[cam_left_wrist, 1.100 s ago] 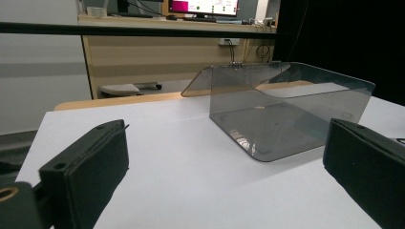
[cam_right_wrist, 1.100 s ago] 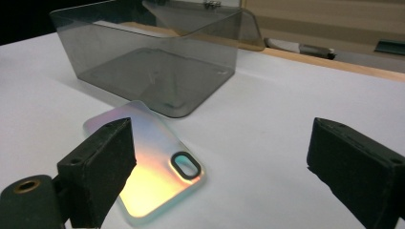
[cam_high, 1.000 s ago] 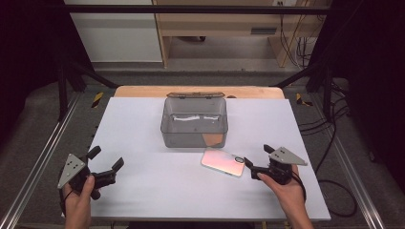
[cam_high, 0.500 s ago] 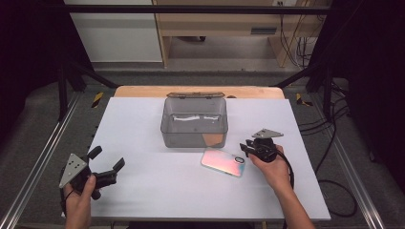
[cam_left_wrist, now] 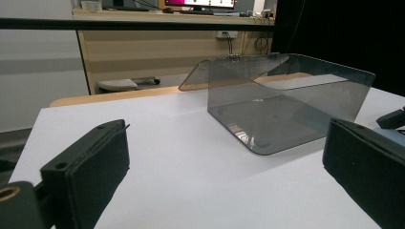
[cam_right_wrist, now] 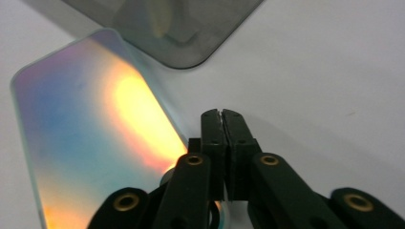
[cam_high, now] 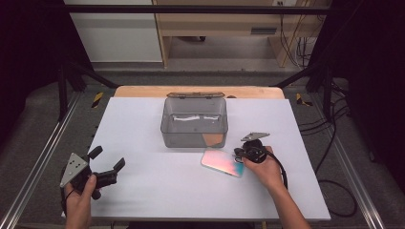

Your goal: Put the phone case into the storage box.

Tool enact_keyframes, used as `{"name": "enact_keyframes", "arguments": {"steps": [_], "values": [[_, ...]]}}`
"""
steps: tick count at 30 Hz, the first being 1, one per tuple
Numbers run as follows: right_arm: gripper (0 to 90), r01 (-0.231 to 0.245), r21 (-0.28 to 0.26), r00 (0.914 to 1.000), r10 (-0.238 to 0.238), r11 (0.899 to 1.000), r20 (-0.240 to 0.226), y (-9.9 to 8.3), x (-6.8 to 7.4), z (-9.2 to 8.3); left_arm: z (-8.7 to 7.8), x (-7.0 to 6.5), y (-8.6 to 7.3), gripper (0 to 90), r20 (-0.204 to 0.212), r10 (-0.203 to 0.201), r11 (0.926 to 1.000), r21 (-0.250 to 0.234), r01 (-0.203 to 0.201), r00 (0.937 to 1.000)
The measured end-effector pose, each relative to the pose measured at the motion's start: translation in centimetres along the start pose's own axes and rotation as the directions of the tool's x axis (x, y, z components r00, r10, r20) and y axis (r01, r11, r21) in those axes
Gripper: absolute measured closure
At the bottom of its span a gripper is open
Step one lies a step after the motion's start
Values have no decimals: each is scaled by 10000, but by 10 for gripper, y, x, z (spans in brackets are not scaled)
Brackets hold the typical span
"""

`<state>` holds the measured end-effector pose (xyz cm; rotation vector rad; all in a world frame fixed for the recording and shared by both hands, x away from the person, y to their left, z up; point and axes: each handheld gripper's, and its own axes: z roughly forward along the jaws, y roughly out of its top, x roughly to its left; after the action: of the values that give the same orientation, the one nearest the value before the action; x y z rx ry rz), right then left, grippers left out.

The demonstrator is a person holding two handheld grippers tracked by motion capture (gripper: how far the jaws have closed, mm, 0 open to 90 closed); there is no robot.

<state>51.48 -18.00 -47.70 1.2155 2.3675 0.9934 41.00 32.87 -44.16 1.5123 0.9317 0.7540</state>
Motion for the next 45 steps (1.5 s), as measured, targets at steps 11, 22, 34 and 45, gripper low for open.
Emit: {"name": "enact_keyframes", "arguments": {"steps": [11,22,34,45], "values": [[900,-202,153,9984,209,9997,-524,-22,33,-19,0,-1,0,19,11,31,10000,33,-31,10000],[900,-110,-20,9999,110,9999,-101,-31,50,-26,0,-2,0,19,23,60,10000,56,-60,10000],[210,-486,-1091,9984,514,9928,232,-37,79,-48,0,-1,0,18,6,35,10000,46,-35,10000],[80,-438,-627,9990,440,9971,21,-50,98,-35,0,-1,0,19,18,76,10000,55,-76,10000]]}}
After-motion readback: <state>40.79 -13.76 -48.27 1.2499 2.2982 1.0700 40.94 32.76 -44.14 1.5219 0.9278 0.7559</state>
